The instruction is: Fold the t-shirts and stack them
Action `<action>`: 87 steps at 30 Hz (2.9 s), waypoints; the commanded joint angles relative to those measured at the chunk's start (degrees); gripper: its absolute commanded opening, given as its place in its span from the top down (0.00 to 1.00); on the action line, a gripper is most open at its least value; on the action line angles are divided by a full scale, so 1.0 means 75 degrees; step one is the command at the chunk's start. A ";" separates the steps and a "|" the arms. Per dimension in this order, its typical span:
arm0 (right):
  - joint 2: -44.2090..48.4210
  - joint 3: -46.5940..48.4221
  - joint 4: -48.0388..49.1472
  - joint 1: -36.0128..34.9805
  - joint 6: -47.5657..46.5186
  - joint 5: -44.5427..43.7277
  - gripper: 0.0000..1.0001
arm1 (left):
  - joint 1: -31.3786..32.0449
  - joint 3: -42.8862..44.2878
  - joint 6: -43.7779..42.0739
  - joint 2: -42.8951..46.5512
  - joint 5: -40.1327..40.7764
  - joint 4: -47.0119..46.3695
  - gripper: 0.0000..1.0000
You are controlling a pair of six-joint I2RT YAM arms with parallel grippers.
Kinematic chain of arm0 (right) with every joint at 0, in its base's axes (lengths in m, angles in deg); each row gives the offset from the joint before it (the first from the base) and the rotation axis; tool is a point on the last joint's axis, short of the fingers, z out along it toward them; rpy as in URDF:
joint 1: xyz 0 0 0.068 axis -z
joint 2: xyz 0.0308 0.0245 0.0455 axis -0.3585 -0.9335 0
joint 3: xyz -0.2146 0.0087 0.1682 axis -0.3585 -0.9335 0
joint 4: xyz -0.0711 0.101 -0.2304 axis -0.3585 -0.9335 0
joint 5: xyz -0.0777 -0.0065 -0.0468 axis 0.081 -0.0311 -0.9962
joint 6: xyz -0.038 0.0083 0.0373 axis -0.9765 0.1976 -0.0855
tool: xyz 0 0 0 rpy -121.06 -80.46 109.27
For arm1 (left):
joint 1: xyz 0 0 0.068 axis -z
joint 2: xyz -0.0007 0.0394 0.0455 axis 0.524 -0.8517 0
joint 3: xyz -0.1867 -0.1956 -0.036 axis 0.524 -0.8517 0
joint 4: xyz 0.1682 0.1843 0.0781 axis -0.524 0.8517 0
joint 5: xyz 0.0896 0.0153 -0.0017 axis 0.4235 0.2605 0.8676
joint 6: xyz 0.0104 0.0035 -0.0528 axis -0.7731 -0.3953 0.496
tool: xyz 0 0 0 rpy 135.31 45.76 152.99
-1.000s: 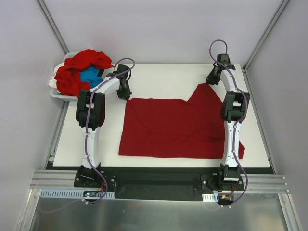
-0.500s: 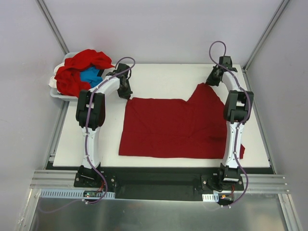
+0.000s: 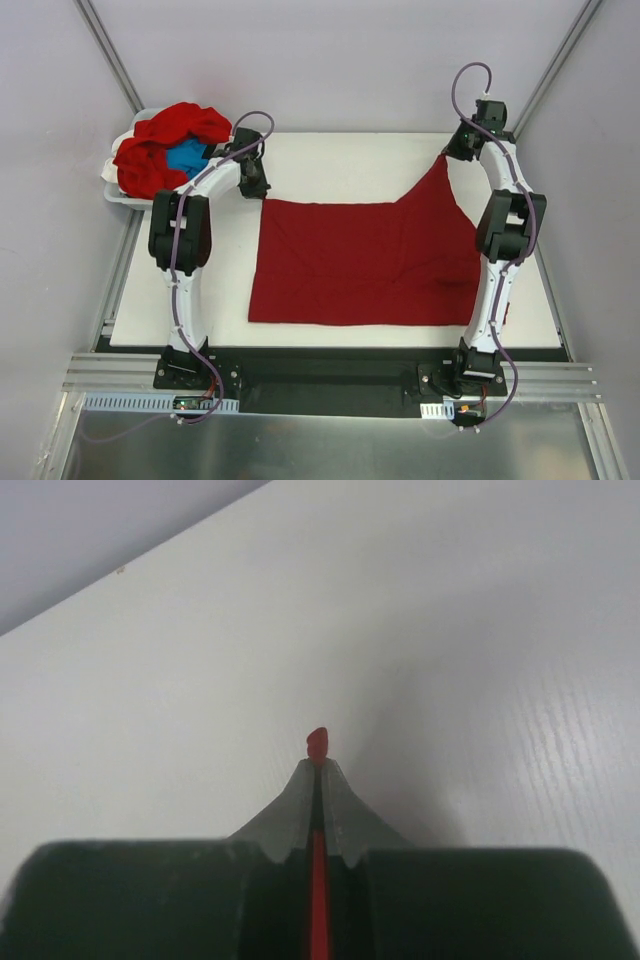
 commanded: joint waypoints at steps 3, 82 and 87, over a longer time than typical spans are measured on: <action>0.0849 -0.0146 0.0494 0.0064 -0.0185 -0.0022 0.99 | -0.0096 -0.0524 0.0025 0.0925 0.0294 -0.0512 1.00; 0.7212 -0.6555 0.0870 0.0837 -0.1966 -0.0011 0.99 | -0.0084 -0.5328 -0.0701 0.4699 -0.0269 -0.2986 1.00; 0.7564 -0.7025 0.0764 0.0860 -0.1955 -0.0268 0.99 | -0.0084 -0.5727 -0.0690 0.5074 -0.0175 -0.2986 1.00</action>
